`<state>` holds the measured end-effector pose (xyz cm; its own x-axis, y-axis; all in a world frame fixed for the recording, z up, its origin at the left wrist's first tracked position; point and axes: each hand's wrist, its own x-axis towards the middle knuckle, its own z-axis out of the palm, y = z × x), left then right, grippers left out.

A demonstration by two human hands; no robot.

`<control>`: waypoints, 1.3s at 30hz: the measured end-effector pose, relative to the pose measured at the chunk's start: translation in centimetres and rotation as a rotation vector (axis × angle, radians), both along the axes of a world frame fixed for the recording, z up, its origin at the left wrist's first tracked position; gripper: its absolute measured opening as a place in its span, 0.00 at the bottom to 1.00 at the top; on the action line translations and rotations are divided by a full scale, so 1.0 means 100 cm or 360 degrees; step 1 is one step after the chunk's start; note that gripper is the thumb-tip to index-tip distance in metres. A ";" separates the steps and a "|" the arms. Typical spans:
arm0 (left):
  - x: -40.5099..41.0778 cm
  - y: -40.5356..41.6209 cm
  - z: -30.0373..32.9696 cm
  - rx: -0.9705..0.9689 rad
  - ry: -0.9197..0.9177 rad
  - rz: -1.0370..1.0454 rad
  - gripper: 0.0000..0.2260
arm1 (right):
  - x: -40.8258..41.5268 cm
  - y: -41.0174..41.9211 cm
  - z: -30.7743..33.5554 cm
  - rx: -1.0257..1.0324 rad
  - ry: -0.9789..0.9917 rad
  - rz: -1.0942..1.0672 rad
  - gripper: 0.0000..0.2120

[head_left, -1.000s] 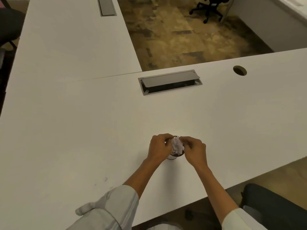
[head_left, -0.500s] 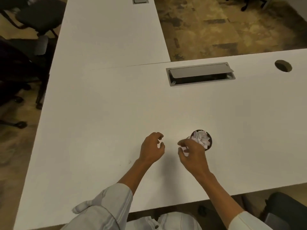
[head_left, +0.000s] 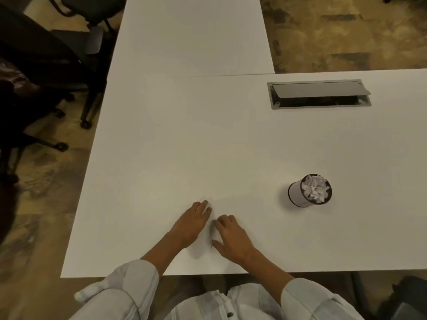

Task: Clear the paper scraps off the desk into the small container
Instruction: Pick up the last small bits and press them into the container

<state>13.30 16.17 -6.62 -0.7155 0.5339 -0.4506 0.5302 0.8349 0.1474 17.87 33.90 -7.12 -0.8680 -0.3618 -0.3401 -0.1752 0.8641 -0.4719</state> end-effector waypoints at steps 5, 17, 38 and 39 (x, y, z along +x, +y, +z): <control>0.025 -0.008 0.000 0.0049 -0.0082 0.0137 0.28 | 0.013 -0.010 -0.005 0.0034 0.0279 0.0178 0.23; 0.052 -0.018 0.002 0.0084 -0.0016 0.0501 0.18 | 0.032 -0.011 -0.013 0.0078 0.0366 0.0450 0.23; 0.063 -0.006 0.015 0.0842 -0.0011 0.1571 0.04 | 0.056 0.051 -0.003 -0.0080 0.0040 -0.0572 0.22; 0.063 -0.005 0.015 0.0853 -0.0017 0.1581 0.03 | 0.057 0.045 -0.003 -0.0095 0.0025 -0.0539 0.22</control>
<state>19.60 15.70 -5.07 -0.9283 -0.1430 -0.3432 -0.3370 0.7137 0.6140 23.55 38.42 -7.45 -0.9472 -0.0711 -0.3126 0.1091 0.8455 -0.5228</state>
